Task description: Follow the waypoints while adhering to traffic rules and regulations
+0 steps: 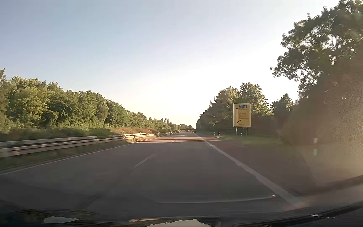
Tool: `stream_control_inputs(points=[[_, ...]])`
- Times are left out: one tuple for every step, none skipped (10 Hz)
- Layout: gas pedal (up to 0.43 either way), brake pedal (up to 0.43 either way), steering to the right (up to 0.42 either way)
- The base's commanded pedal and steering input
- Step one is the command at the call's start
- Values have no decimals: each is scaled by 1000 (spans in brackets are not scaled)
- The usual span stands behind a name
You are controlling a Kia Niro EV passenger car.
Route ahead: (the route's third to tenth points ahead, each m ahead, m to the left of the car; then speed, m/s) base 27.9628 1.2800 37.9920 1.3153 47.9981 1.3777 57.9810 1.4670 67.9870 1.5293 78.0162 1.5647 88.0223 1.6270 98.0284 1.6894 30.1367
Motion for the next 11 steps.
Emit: stream_control_inputs(points=[[350,0,1],[350,0,1],[350,0,1],[350,0,1],[350,0,1],[350,0,1],[350,0,1],[350,0,1],[350,0,1],[350,0,1],[350,0,1]])
